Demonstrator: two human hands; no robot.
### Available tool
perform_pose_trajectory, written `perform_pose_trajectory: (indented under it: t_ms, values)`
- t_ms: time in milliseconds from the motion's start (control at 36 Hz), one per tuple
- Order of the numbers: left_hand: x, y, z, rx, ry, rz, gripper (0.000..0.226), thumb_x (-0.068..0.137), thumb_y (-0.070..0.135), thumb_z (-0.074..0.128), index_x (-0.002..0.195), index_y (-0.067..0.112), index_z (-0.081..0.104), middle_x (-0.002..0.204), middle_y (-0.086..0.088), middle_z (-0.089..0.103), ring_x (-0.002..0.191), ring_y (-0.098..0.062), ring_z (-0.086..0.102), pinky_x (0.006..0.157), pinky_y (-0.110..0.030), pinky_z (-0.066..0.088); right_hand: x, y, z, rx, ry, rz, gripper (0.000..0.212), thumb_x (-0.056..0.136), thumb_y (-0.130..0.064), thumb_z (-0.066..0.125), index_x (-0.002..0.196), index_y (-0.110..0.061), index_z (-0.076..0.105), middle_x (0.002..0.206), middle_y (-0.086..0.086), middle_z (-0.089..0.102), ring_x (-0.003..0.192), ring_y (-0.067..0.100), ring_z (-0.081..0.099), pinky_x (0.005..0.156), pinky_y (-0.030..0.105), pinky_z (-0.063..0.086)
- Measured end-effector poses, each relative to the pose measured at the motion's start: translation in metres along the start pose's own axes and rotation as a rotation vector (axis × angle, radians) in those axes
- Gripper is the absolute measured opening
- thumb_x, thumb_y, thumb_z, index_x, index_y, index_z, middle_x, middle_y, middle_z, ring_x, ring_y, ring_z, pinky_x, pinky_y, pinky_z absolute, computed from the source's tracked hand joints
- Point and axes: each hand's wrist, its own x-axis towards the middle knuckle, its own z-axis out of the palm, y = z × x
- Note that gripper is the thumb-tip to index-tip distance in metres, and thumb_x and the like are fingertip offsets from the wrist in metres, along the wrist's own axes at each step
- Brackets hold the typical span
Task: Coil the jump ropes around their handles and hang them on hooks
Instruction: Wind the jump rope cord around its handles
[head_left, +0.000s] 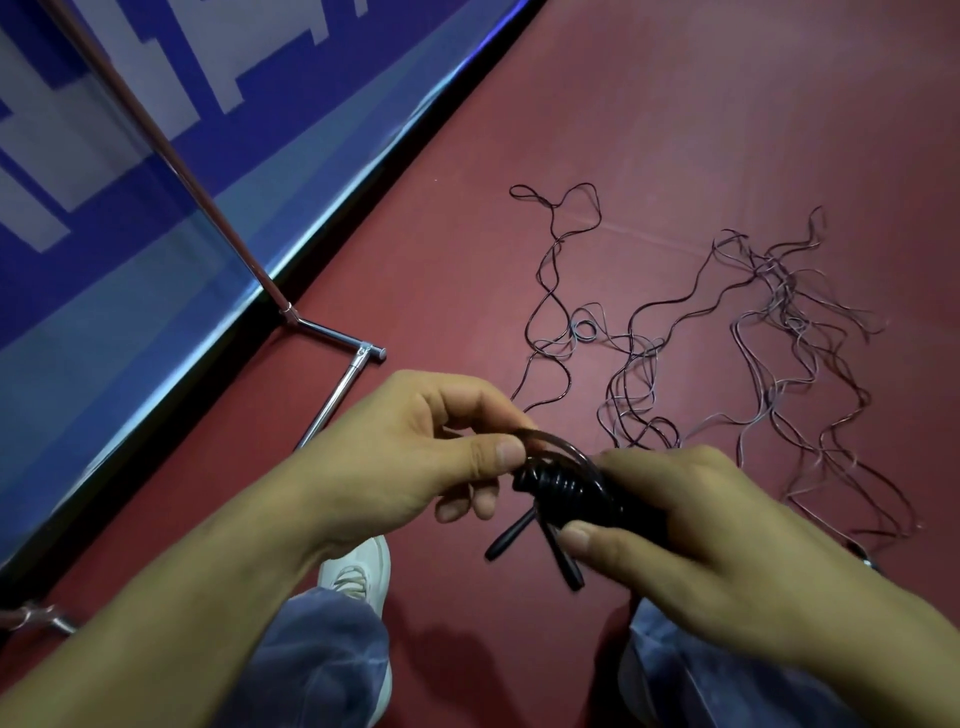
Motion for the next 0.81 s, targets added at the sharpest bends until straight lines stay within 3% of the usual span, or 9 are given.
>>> perform_pose_trajectory:
  t_ms: [28, 83, 139, 250, 389, 444, 500, 667, 806]
  values:
    - [0.000, 0.000, 0.000, -0.004, 0.011, -0.001, 0.010, 0.091, 0.000, 0.067, 0.091, 0.004, 0.075, 0.063, -0.012, 0.066, 0.054, -0.019, 0.058, 0.048, -0.027, 0.044, 0.011, -0.014, 0.002, -0.027, 0.091, 0.067, 0.039, 0.084, -0.069, 0.053, 0.084, -0.030, 0.058, 0.065, -0.009, 0.052, 0.056, 0.017, 0.048, 0.047, 0.031, 0.035]
    - [0.000, 0.000, 0.000, 0.003, 0.025, 0.010, 0.010, 0.091, -0.002, 0.066, 0.092, 0.002, 0.075, 0.070, -0.013, 0.071, 0.061, -0.022, 0.065, 0.051, -0.030, 0.049, 0.011, -0.009, 0.013, -0.010, 0.058, 0.034, 0.038, 0.084, -0.064, 0.058, 0.085, -0.026, 0.061, 0.064, -0.008, 0.051, 0.057, 0.018, 0.049, 0.047, 0.032, 0.036]
    - [0.001, -0.001, 0.002, 0.025, 0.042, 0.043, 0.012, 0.091, -0.004, 0.066, 0.092, 0.002, 0.076, 0.076, -0.016, 0.073, 0.066, -0.027, 0.067, 0.055, -0.032, 0.053, 0.015, -0.006, 0.013, -0.042, 0.172, 0.016, 0.037, 0.084, -0.061, 0.060, 0.088, -0.024, 0.063, 0.064, -0.006, 0.054, 0.057, 0.019, 0.050, 0.047, 0.035, 0.039]
    - [0.002, -0.002, 0.005, 0.054, 0.098, 0.111, 0.022, 0.091, -0.012, 0.063, 0.092, 0.005, 0.077, 0.068, -0.018, 0.071, 0.055, -0.026, 0.064, 0.057, -0.027, 0.054, 0.018, -0.005, 0.021, 0.086, 0.220, 0.026, 0.037, 0.081, -0.060, 0.062, 0.101, -0.029, 0.065, 0.069, -0.007, 0.061, 0.060, 0.018, 0.056, 0.051, 0.036, 0.046]
    - [0.003, -0.004, 0.009, 0.097, 0.126, 0.192, 0.026, 0.090, -0.015, 0.063, 0.098, 0.005, 0.078, 0.071, -0.018, 0.070, 0.058, -0.024, 0.067, 0.064, -0.023, 0.055, 0.021, 0.000, 0.025, 0.187, 0.162, 0.046, 0.057, 0.088, -0.052, 0.062, 0.142, -0.035, 0.052, 0.089, -0.007, 0.068, 0.073, 0.008, 0.061, 0.072, 0.038, 0.054]
    - [0.002, -0.005, 0.010, 0.133, 0.134, 0.211, 0.021, 0.089, -0.010, 0.067, 0.101, 0.003, 0.078, 0.074, -0.016, 0.070, 0.060, -0.025, 0.068, 0.066, -0.026, 0.055, 0.022, -0.002, 0.025, 0.210, 0.100, 0.031, 0.037, 0.092, -0.042, 0.062, 0.129, -0.040, 0.059, 0.086, -0.009, 0.066, 0.069, 0.011, 0.058, 0.069, 0.038, 0.053]
    - [0.000, -0.005, 0.010, 0.166, 0.143, 0.221, 0.020, 0.086, 0.004, 0.064, 0.100, 0.003, 0.078, 0.076, -0.014, 0.071, 0.061, -0.028, 0.069, 0.066, -0.029, 0.056, 0.022, -0.001, 0.025, 0.227, 0.094, 0.057, 0.027, 0.092, -0.045, 0.061, 0.117, -0.037, 0.061, 0.083, -0.005, 0.067, 0.069, 0.016, 0.060, 0.068, 0.045, 0.053]
    - [0.000, -0.007, 0.015, 0.247, 0.160, 0.244, 0.012, 0.085, 0.012, 0.076, 0.096, 0.011, 0.081, 0.088, -0.005, 0.072, 0.067, -0.018, 0.070, 0.063, -0.028, 0.058, 0.021, -0.002, 0.029, 0.221, 0.112, 0.061, 0.041, 0.090, -0.047, 0.062, 0.129, -0.035, 0.057, 0.085, -0.005, 0.067, 0.075, 0.021, 0.064, 0.068, 0.046, 0.054]
    - [0.000, -0.007, 0.013, 0.346, 0.187, 0.206, 0.025, 0.077, 0.047, 0.073, 0.091, 0.026, 0.077, 0.088, -0.002, 0.074, 0.080, -0.027, 0.072, 0.075, -0.049, 0.060, 0.021, -0.004, 0.031, 0.143, 0.117, 0.082, 0.040, 0.086, -0.061, 0.054, 0.124, -0.048, 0.051, 0.085, -0.011, 0.067, 0.076, 0.014, 0.065, 0.069, 0.046, 0.055]
